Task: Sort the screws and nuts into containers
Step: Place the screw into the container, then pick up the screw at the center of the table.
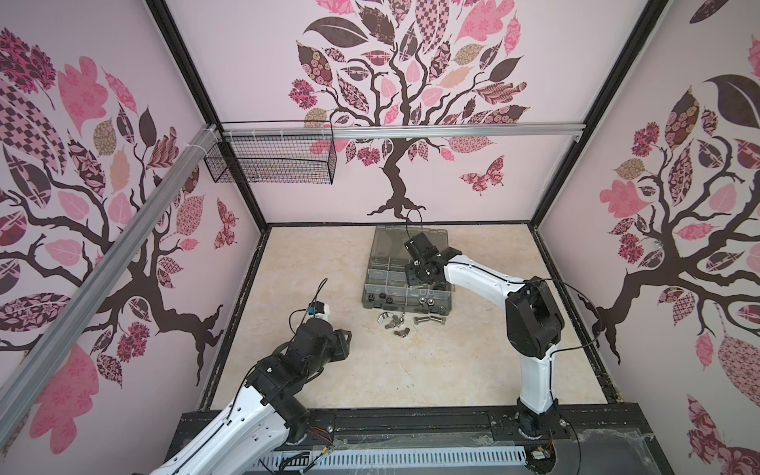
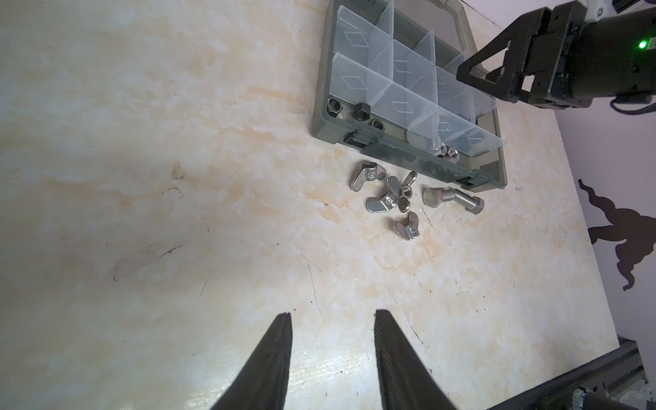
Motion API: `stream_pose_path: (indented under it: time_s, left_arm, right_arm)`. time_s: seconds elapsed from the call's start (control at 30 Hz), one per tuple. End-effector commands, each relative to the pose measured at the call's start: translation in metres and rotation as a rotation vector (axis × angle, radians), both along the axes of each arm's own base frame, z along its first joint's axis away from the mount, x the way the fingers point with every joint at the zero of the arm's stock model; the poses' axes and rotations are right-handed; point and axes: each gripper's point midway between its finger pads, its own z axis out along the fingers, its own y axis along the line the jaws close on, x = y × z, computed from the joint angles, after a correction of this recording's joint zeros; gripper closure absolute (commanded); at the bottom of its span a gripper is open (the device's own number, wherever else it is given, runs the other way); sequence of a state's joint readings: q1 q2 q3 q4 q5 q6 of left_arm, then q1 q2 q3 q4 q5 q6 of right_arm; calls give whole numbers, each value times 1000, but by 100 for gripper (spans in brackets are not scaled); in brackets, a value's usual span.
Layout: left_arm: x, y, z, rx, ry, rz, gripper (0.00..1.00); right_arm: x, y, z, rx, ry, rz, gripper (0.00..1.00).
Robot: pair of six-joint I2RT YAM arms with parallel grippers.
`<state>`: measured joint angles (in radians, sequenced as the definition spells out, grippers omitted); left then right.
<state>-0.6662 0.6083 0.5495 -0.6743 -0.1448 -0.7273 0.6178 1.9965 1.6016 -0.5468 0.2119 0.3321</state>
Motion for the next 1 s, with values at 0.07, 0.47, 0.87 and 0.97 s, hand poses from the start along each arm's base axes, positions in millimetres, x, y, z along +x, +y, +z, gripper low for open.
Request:
stream_pose_path:
  time_s: [0.07,0.47,0.87,0.97]
  left_arm:
    - [1,-3,5,-25,-11,-2,58]
    - [1,-12,4,-27,18,-43,58]
    - [8,-34,1,-45,47,-95,60]
    - [11,-42,1,-45,47,-109,61]
  right_arm:
    - [3,-2,8,0,-6,-2,33]
    - [-31,-19,48,82,-64,12,32]
    - [-86,-64,50,106,-72,-24,30]
    - [-96,-77,47,107,-69,-41,30]
